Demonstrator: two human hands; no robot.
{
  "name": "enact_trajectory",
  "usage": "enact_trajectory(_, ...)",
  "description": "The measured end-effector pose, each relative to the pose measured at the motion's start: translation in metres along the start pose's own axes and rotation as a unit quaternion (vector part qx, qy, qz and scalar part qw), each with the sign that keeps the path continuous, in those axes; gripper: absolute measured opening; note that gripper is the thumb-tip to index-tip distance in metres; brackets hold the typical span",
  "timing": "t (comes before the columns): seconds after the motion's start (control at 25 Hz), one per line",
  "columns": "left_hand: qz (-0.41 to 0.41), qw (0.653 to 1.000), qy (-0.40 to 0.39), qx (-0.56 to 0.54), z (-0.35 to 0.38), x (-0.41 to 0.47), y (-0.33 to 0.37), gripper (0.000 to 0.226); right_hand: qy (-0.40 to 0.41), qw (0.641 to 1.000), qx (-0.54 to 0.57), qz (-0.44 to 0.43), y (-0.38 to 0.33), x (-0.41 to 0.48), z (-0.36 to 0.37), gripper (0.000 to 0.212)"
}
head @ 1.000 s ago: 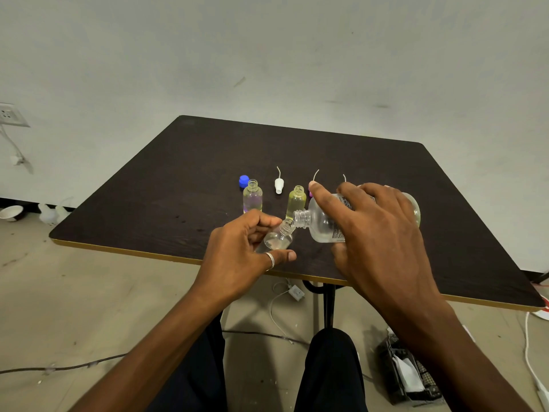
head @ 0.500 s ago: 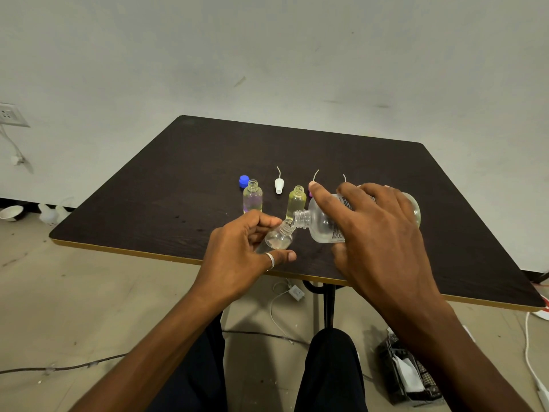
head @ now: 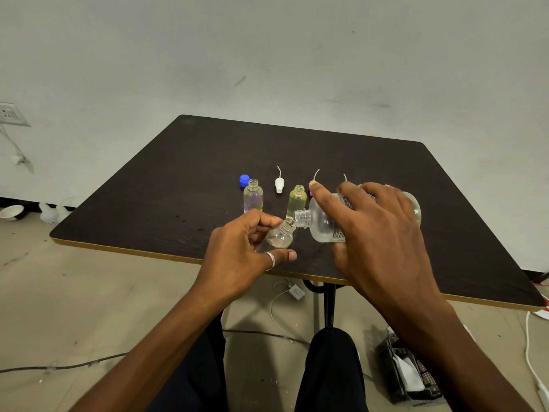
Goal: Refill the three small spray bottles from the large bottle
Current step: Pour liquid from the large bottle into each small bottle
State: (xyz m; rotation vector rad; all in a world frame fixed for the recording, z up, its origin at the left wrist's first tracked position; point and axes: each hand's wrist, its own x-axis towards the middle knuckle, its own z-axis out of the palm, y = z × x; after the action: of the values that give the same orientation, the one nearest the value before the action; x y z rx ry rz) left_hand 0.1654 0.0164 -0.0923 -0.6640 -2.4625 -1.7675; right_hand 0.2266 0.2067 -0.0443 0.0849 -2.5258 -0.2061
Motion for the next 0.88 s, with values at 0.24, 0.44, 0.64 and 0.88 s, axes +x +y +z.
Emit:
enact_trajectory(0.24, 0.001, 1.000, 0.001, 0.005, -0.0002, -0.0006, -0.0003, 0.050, -0.001, 1.000, -0.007, -0.001, 0.0001, -0.0003, -0.0006, 0.087)
enact_trajectory(0.44, 0.003, 1.000, 0.000, 0.009, 0.0000, -0.0002, -0.0002, 0.050, -0.004, 1.000, -0.003, 0.000, -0.0008, -0.0003, -0.0012, 0.089)
enact_trajectory(0.64, 0.006, 1.000, 0.000, 0.005, 0.0008, 0.0003, 0.0000, 0.050, 0.002, 1.000, -0.003, 0.000, -0.0013, -0.0002, -0.0020, 0.090)
enact_trajectory(0.88, 0.003, 1.000, -0.002, 0.006, 0.0005, 0.0002, -0.0009, 0.050, 0.001, 1.000, -0.003, -0.001, -0.0008, 0.0001, -0.0011, 0.089)
